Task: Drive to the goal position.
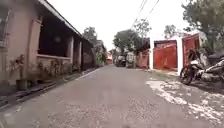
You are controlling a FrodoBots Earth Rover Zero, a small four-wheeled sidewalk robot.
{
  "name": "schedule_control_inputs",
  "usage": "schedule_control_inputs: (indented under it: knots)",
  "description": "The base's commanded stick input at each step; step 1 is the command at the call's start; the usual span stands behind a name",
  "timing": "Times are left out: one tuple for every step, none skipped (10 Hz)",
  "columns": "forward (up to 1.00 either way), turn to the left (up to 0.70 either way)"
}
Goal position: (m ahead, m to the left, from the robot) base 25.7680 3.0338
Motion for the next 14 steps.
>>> schedule_control_inputs:
  knots:
    - [0.7, 0.0]
    - [0.7, 0.0]
    - [0.7, 0.0]
    - [0.7, 0.0]
    - [0.7, 0.0]
    - [0.7, 0.0]
    - [0.7, 0.0]
    - [0.7, 0.0]
    - [0.7, 0.0]
    - [0.7, 0.0]
    - [0.7, 0.0]
    - [0.7, 0.0]
    - [0.7, 0.0]
    - [0.7, 0.0]
